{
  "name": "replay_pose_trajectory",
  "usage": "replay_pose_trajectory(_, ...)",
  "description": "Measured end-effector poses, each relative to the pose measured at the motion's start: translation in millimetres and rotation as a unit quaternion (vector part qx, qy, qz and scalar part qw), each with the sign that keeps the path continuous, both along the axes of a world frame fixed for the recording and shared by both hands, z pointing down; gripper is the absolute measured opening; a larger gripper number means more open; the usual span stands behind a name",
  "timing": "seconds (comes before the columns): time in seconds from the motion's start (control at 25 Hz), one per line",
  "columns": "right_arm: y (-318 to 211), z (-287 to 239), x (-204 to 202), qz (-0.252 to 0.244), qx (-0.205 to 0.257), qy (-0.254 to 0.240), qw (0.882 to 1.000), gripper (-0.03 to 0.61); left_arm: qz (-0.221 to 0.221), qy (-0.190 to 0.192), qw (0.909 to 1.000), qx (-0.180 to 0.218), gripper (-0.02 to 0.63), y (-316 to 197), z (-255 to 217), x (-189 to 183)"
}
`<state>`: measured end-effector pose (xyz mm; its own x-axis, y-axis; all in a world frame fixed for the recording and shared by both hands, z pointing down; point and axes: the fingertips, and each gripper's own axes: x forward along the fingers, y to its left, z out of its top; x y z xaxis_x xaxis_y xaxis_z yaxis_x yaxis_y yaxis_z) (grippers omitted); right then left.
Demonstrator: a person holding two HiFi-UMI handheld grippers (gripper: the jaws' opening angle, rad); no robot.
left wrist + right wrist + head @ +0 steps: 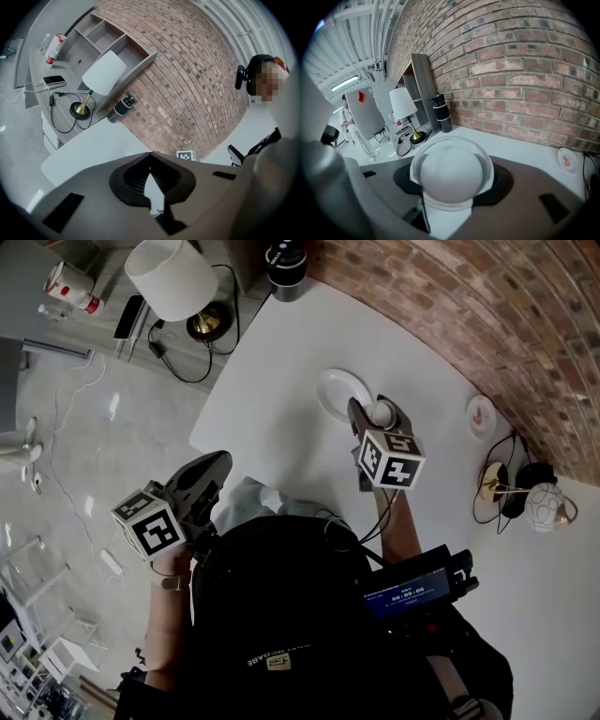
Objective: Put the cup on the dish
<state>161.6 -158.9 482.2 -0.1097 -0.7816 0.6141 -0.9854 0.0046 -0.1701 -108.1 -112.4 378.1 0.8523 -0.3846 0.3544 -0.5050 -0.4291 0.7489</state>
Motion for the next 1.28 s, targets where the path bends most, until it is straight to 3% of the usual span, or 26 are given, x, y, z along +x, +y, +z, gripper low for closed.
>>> replay_pose_trajectory(0.64, -17, 65, 10, -0.033, -0.039, 0.016, 0.999, 0.249, -0.067, -0.018, 0.9974, -0.020, 0.006, 17, 12, -1)
replay_pose_trajectory(1.28, -32, 109, 7, -0.048, -0.054, 0.046, 0.996, 0.250, -0.104, -0.031, 0.9936, -0.032, 0.006, 22, 19, -15)
